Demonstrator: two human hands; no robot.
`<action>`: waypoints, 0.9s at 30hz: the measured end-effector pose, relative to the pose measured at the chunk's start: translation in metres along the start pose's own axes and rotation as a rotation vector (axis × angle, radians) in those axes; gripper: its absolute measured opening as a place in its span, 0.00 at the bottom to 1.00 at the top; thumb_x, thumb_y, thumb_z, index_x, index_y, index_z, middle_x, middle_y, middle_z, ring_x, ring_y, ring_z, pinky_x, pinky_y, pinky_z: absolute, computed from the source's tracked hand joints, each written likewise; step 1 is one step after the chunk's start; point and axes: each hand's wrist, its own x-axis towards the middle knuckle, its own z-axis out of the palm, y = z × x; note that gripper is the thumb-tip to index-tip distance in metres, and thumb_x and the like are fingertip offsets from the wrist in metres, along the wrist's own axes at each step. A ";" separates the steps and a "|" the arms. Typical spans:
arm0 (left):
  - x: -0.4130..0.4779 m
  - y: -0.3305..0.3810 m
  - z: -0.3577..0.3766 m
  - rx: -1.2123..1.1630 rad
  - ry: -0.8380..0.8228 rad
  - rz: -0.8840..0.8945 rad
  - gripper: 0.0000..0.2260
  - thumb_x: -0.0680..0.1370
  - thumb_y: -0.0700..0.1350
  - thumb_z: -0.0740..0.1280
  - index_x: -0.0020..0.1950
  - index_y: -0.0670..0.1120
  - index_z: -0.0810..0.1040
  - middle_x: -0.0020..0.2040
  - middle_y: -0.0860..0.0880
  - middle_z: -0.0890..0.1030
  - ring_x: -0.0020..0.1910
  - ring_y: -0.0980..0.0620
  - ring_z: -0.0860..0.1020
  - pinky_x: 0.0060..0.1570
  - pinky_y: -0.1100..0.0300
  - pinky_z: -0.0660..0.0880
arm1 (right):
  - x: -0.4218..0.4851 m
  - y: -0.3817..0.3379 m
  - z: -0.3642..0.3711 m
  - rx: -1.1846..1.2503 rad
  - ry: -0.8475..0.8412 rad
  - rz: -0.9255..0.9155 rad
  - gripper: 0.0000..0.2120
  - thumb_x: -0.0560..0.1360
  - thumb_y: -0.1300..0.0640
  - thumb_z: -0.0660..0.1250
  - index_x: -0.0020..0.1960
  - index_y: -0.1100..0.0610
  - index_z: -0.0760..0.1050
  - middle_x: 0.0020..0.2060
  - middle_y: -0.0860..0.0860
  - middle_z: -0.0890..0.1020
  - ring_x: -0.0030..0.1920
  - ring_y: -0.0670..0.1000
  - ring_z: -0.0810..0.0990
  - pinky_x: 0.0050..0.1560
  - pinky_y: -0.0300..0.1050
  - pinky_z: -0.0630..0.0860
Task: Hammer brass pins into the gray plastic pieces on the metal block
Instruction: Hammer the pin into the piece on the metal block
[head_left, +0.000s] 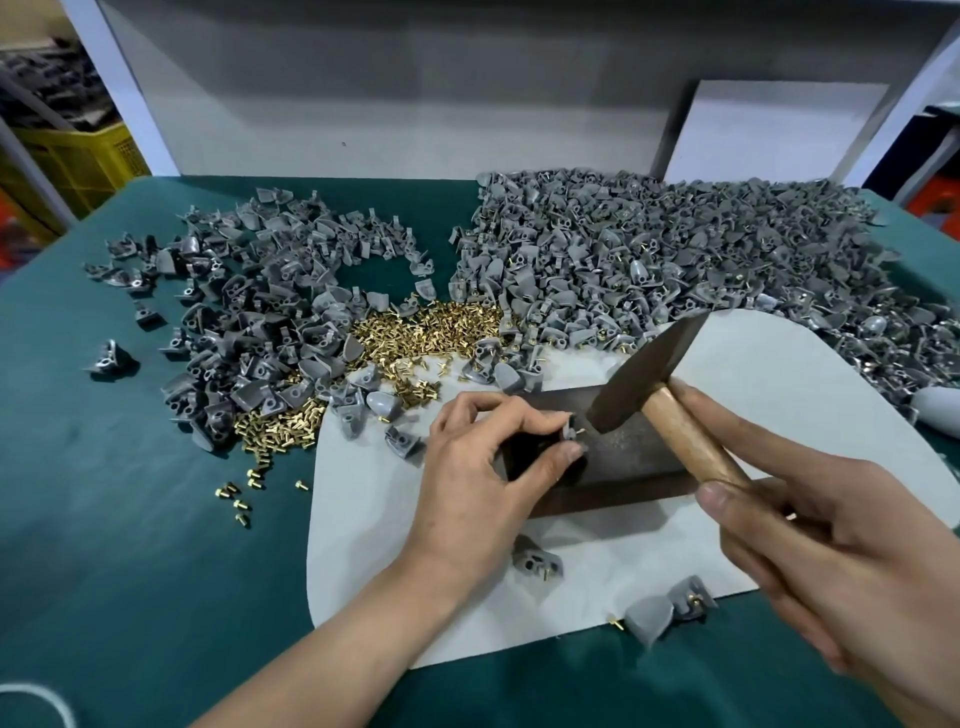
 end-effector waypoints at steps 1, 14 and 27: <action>0.000 -0.001 0.000 -0.013 -0.006 0.000 0.10 0.67 0.54 0.72 0.45 0.52 0.84 0.45 0.61 0.78 0.54 0.51 0.76 0.57 0.49 0.74 | 0.001 -0.001 -0.001 -0.021 -0.011 -0.002 0.24 0.66 0.43 0.62 0.62 0.28 0.70 0.22 0.50 0.63 0.16 0.46 0.58 0.25 0.33 0.68; 0.001 -0.004 -0.002 0.068 -0.009 0.144 0.08 0.73 0.50 0.69 0.44 0.46 0.83 0.44 0.73 0.76 0.49 0.58 0.77 0.51 0.71 0.73 | 0.004 0.001 -0.002 -0.212 0.026 -0.117 0.18 0.74 0.42 0.64 0.62 0.27 0.69 0.21 0.49 0.67 0.18 0.42 0.59 0.21 0.29 0.58; -0.007 0.001 0.015 0.213 0.182 0.120 0.07 0.73 0.43 0.71 0.36 0.45 0.76 0.38 0.54 0.74 0.44 0.49 0.69 0.49 0.70 0.62 | -0.006 0.005 0.008 -0.224 0.019 -0.067 0.25 0.65 0.37 0.58 0.62 0.23 0.65 0.23 0.51 0.68 0.19 0.44 0.61 0.20 0.32 0.60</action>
